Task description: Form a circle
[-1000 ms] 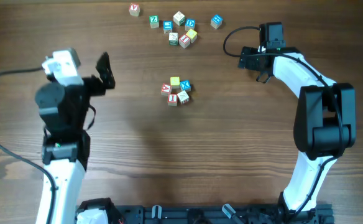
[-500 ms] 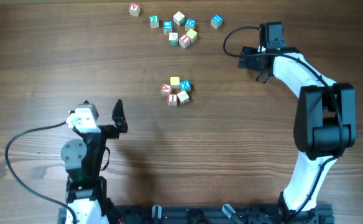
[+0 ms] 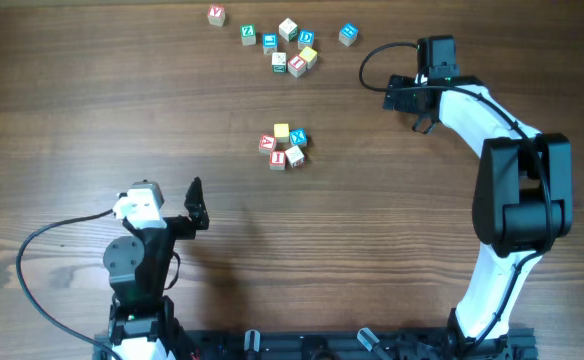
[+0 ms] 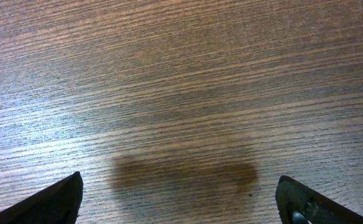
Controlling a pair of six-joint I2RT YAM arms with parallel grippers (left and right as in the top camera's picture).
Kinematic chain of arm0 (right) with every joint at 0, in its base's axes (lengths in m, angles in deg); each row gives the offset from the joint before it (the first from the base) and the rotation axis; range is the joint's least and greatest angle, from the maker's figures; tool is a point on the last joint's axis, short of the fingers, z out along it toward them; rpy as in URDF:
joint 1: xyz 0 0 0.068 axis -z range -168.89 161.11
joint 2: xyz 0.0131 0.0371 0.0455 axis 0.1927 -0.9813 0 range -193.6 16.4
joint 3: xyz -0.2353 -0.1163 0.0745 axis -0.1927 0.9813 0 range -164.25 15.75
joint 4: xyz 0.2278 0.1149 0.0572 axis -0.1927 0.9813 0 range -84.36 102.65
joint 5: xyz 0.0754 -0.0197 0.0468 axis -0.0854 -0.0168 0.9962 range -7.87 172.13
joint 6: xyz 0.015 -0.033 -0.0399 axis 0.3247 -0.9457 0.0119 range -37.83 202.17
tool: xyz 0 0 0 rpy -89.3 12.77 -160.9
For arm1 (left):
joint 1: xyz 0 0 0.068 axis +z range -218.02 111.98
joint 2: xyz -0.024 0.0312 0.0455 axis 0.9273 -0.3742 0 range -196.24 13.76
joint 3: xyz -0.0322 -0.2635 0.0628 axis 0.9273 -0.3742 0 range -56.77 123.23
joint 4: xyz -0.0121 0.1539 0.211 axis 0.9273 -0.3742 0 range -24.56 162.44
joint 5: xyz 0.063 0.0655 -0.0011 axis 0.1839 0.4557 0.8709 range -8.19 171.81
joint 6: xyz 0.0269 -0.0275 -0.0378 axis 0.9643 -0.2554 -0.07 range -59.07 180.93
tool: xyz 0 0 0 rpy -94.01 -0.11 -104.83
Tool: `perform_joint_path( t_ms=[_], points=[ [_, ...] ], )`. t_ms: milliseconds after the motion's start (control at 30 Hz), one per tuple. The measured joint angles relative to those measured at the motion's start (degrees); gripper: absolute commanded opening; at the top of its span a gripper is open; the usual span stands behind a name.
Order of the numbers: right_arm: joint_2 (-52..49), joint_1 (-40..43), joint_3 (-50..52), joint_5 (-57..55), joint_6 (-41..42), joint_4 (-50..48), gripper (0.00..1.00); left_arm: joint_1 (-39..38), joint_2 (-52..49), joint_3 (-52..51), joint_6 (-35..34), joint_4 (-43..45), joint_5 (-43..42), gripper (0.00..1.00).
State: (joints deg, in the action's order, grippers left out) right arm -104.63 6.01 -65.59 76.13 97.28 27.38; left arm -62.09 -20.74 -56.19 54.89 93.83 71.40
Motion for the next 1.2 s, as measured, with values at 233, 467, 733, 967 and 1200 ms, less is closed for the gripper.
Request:
perform_joint_path(
  t_ms=[233, 467, 733, 967, 1200],
  points=[
    [0.0, 0.0, 0.0, 0.0, 0.0, 0.0, 1.0, 0.0, 8.5, -0.1, 0.0, -9.7, 0.0, 1.0],
    [0.0, 0.0, 0.1, 0.0, 0.0, 0.0, 1.0, 0.0, 24.5, -0.2, 1.3, -24.2, 0.0, 1.0],
    [0.0, 0.0, 0.2, 0.0, 0.0, 0.0, 1.0, 0.0, 33.2, -0.2, 3.0, -24.3, 0.0, 1.0],
    [0.0, 0.0, 0.2, 0.0, 0.0, 0.0, 1.0, 0.0, 33.7, -0.2, 3.0, -24.3, 0.0, 1.0],
    [0.0, 0.0, 0.2, 0.0, 0.0, 0.0, 1.0, 0.0, 33.7, -0.2, 3.0, -24.3, 0.0, 1.0]
  ],
)
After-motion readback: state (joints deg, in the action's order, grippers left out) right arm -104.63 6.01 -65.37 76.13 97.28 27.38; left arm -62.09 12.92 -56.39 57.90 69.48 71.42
